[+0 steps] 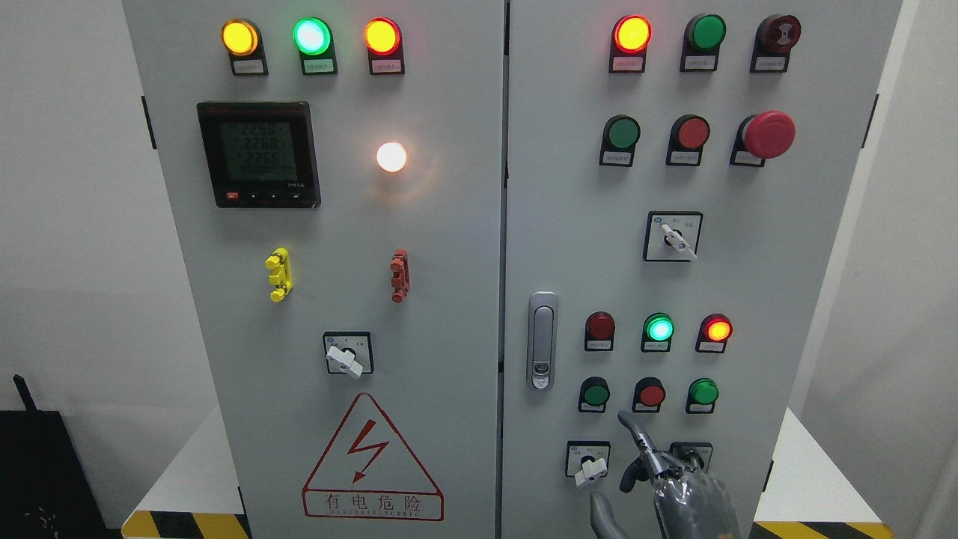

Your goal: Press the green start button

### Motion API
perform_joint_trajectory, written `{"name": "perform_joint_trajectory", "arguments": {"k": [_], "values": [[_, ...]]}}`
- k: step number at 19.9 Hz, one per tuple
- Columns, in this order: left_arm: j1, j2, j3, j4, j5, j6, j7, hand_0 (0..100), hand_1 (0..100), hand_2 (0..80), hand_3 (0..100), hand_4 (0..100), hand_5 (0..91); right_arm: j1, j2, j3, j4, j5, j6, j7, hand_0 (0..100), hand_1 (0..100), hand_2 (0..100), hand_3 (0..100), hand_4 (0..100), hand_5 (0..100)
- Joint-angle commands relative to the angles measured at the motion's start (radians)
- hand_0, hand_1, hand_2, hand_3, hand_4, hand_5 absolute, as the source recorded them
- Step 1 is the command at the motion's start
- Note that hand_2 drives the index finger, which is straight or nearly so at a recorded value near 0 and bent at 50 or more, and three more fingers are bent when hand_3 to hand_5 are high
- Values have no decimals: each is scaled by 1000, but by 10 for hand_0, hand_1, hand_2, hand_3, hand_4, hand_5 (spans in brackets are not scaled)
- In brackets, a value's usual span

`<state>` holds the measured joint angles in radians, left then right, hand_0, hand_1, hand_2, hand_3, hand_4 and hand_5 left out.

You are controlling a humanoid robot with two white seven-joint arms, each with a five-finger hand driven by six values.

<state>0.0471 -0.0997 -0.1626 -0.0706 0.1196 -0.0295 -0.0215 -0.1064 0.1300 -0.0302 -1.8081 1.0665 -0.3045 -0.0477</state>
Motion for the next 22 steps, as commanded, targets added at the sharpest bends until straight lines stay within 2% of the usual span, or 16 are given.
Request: {"name": "perform_joint_trajectory", "arguments": {"k": [1,22], "values": [[0,0,0,0,0,0,0,120,556,0,0,0,0,-25,2,-7,49,15,1,0,564,355,0,677,652,598],[-1,0,0,0,0,0,0,120,556,0,0,0,0,-78,2,-1,116,27,1,2,587,356,0,679,660,601]]}}
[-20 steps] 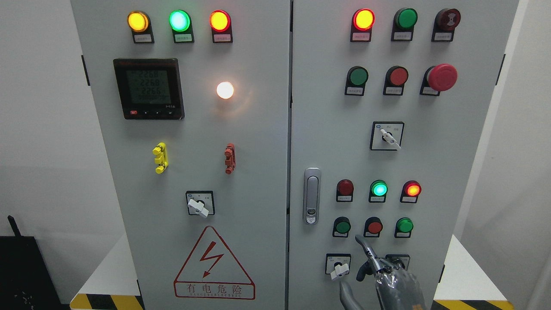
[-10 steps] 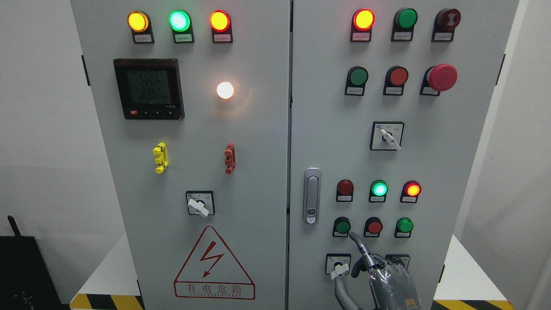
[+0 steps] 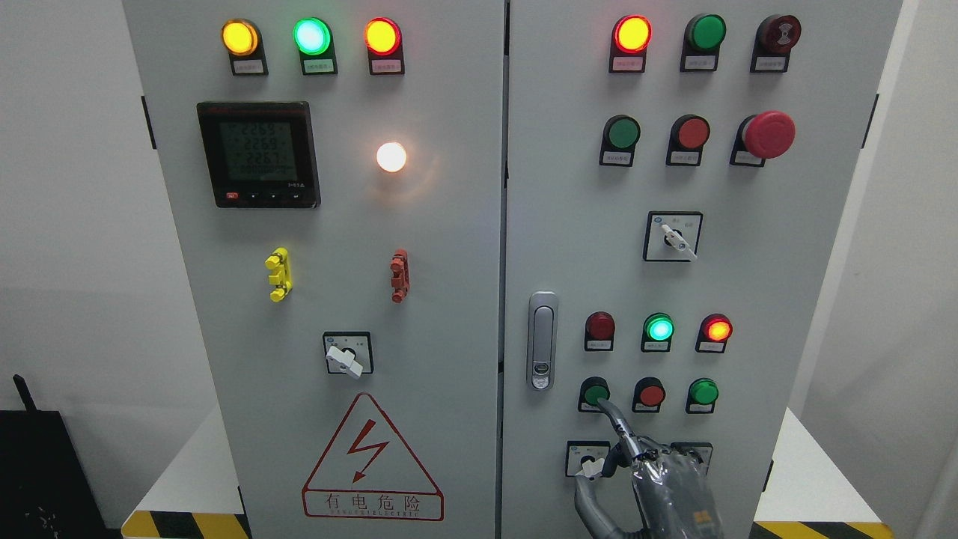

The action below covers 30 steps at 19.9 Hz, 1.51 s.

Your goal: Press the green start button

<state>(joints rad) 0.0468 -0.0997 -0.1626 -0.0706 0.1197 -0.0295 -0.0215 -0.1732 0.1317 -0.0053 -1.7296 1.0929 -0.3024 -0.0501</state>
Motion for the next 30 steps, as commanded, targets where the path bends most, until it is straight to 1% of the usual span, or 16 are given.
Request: {"name": "perform_joint_trajectory", "arguments": {"k": [1,16,30], "values": [[1,0,0,0,0,0,0,120,556,0,0,0,0,-12,0,-25,41,2,-1,3,588,356,0,679,660,601],[-1,0,0,0,0,0,0,120,556,0,0,0,0,-58,2,-30,96,1,3,4,592,356,0,682,661,602],[1,0,0,0,0,0,0,120,556,0,0,0,0,-60,2,-25,90,-1,2,3,595,357,0,681,660,601]]}}
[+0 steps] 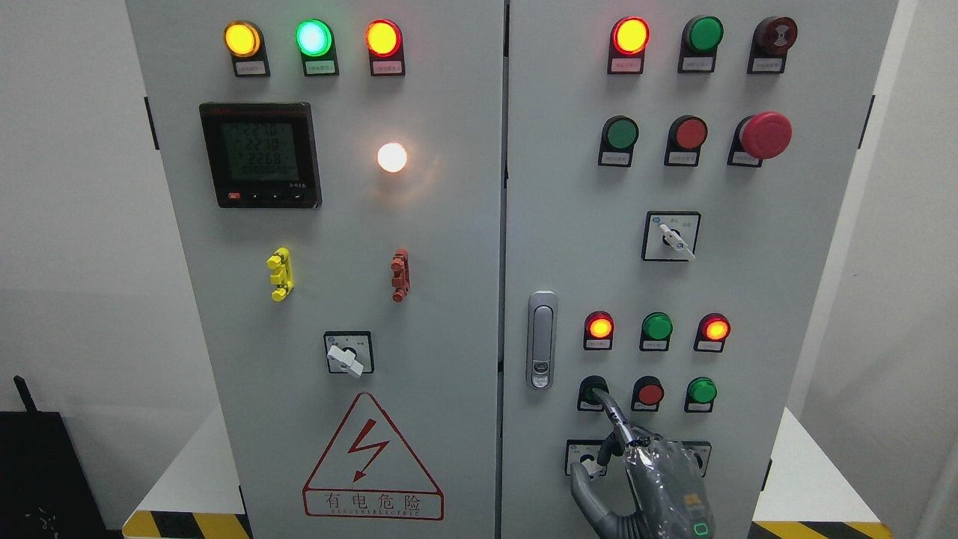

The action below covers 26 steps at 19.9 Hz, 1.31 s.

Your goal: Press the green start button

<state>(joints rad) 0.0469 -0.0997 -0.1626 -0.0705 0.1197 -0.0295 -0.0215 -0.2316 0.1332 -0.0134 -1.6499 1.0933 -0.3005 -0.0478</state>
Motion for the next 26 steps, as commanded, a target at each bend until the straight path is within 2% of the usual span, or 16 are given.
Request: {"name": "perform_joint_trajectory", "arguments": {"k": [1,16,26], "values": [[1,0,0,0,0,0,0,120,556,0,0,0,0,0,0,-17,7,-3,0,0,595,357,0,682,660,601],[1,0,0,0,0,0,0,120,556,0,0,0,0,55,0,-20,-79,-18,-9,-3,646,383,0,697,659,604],[1,0,0,0,0,0,0,120,556,0,0,0,0,110,0,-11,-149,-125,-11,0,708,387,0,698,648,577]]}}
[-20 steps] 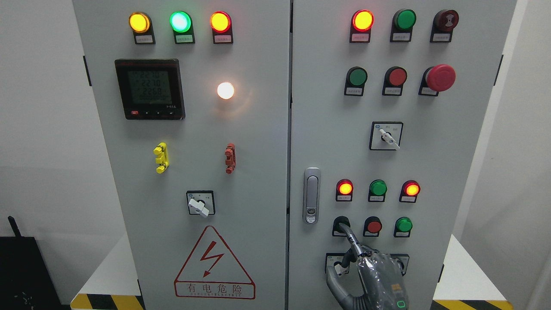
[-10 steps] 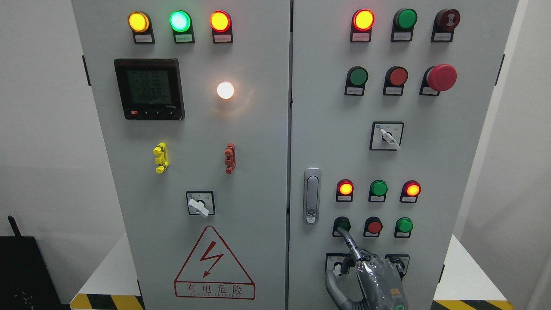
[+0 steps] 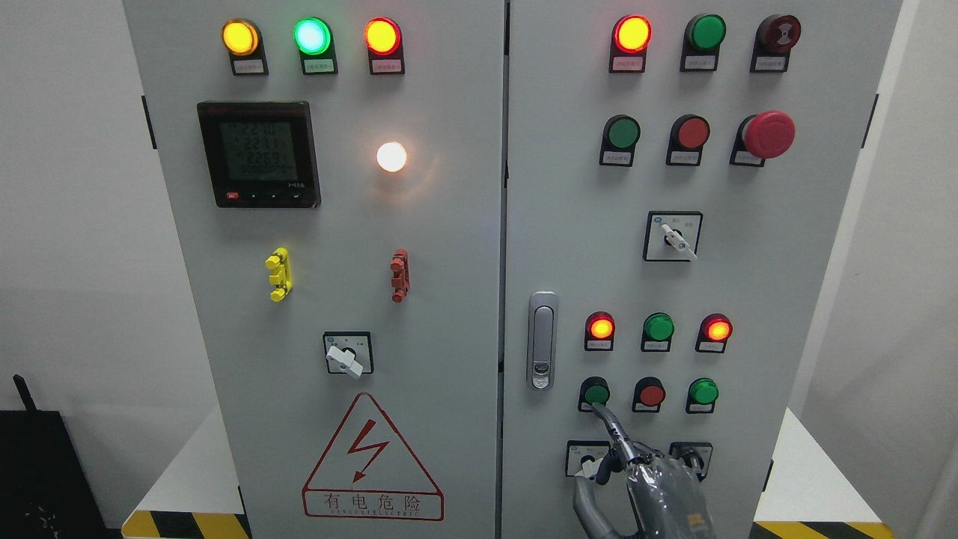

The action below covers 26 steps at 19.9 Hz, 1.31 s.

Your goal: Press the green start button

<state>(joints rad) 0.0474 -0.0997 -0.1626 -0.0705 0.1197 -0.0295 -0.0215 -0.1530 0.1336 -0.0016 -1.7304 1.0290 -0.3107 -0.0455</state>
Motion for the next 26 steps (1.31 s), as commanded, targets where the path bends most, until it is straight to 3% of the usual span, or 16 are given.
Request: {"name": "perform_joint_trajectory", "arguments": {"k": [1,7,11,17,20,22,24,26], "values": [[0,0,0,0,0,0,0,120,556,0,0,0,0,36,0,-21,-80,-81,-1,-1,716,385,0,698,644,573],[0,0,0,0,0,0,0,120,556,0,0,0,0,76,0,-12,-106,-196,1,7,759,355,0,676,611,500],[0,0,0,0,0,0,0,120,556,0,0,0,0,95,0,5,-118,-285,4,12,769,307,0,623,551,393],[0,0,0,0,0,0,0,120,556,0,0,0,0,144,0,46,-155,-460,27,24,675,252,0,416,347,194],[0,0,0,0,0,0,0,120,556,0,0,0,0,165,0,51,-181,-582,56,78,565,237,0,279,214,104],[0,0,0,0,0,0,0,120,556,0,0,0,0,173,0,61,-199,-665,73,84,477,219,0,165,104,0],[0,0,0,0,0,0,0,120,556,0,0,0,0,190,-2,84,-227,-757,123,85,435,206,0,128,44,0],[0,0,0,0,0,0,0,120,556,0,0,0,0,194,-3,91,-228,-784,133,107,416,194,0,93,7,0]]}}
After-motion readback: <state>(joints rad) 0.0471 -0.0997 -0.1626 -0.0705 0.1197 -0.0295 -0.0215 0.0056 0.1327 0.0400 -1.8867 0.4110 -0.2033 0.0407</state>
